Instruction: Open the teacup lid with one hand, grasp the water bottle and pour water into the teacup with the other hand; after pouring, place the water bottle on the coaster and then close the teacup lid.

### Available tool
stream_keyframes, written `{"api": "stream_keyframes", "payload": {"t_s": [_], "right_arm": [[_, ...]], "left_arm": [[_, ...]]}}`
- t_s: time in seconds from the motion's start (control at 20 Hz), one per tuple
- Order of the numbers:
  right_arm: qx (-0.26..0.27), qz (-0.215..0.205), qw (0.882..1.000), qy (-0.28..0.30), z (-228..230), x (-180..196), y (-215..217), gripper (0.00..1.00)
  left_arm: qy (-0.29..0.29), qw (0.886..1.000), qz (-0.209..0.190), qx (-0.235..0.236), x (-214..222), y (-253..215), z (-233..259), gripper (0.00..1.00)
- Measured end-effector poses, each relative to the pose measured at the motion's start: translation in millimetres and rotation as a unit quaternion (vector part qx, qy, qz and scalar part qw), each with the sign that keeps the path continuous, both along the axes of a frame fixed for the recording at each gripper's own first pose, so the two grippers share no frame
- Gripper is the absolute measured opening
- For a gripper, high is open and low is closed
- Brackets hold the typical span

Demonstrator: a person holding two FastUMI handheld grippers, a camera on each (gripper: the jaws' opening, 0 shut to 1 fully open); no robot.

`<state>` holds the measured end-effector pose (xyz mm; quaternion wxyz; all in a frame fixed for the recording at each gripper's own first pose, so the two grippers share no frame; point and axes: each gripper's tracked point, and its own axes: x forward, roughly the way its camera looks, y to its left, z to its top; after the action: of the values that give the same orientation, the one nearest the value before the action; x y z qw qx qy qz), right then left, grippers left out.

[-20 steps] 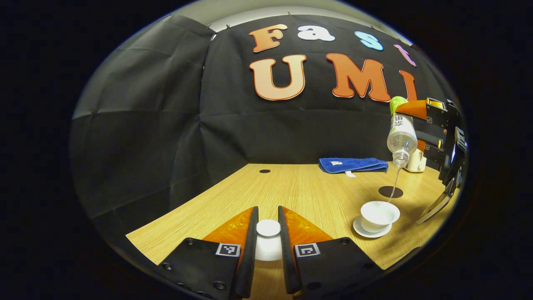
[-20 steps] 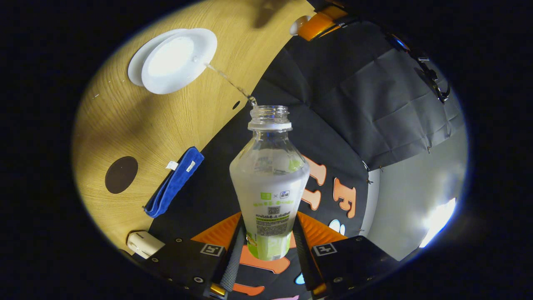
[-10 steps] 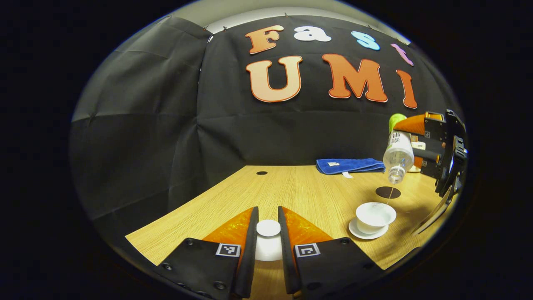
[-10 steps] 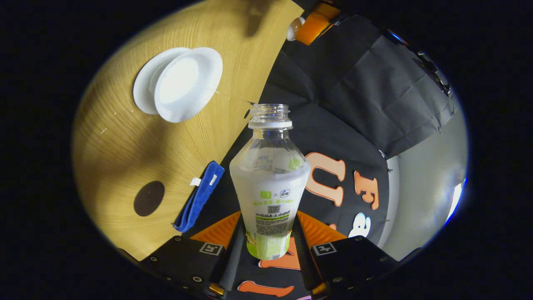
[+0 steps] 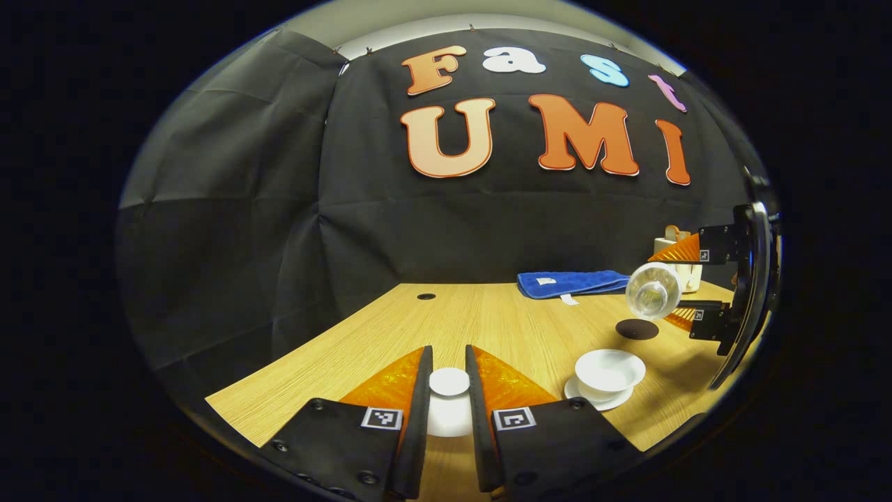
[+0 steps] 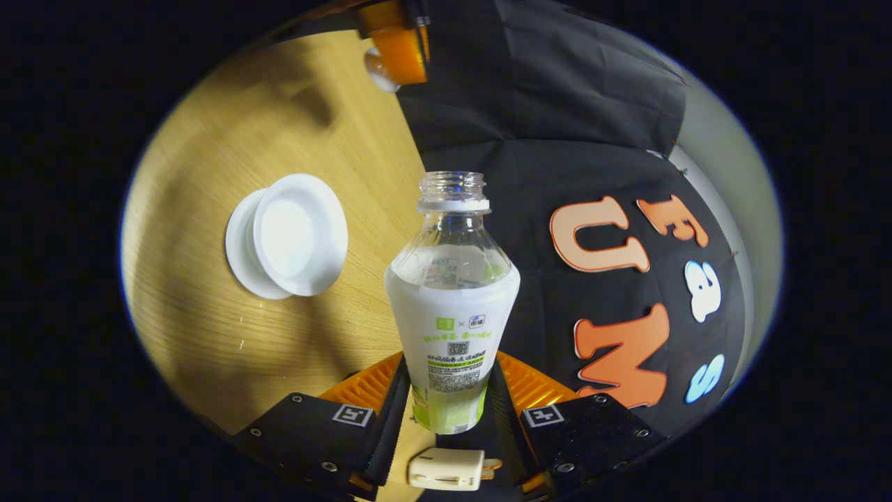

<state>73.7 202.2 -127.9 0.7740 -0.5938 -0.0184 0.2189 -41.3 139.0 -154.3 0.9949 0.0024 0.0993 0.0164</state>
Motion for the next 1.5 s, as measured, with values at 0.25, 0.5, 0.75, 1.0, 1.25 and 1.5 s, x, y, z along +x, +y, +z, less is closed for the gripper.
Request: {"api": "stream_keyframes", "payload": {"t_s": [0.25, 0.5, 0.75, 1.0, 1.25, 1.5], "right_arm": [[0.095, -0.03, 0.994, 0.04, 3.6, 0.9, -10.4, 0.64], [0.182, -0.056, 0.98, 0.053, 11.5, 12.1, -22.8, 0.64], [0.288, -0.104, 0.949, 0.068, 37.9, 31.8, -59.0, 0.64], [0.404, -0.143, 0.897, 0.111, 40.6, 46.9, -83.8, 0.64], [0.494, -0.168, 0.842, 0.139, 39.5, 55.8, -103.7, 0.64], [0.549, -0.189, 0.794, 0.182, 2.0, 77.8, -112.1, 0.64]], "left_arm": [[-0.008, 1.0, -0.016, 0.008, 4.3, -23.0, 10.1, 0.33], [-0.01, 0.999, -0.035, 0.003, 5.9, -53.7, 15.5, 0.33], [-0.018, 0.999, -0.049, 0.012, 6.9, -78.6, 23.1, 0.33], [-0.024, 0.998, -0.059, 0.005, 8.2, -97.6, 29.4, 0.33], [-0.031, 0.997, -0.069, -0.003, 8.0, -112.5, 37.2, 0.34], [-0.039, 0.997, -0.071, -0.003, 5.4, -122.2, 45.3, 0.34]]}}
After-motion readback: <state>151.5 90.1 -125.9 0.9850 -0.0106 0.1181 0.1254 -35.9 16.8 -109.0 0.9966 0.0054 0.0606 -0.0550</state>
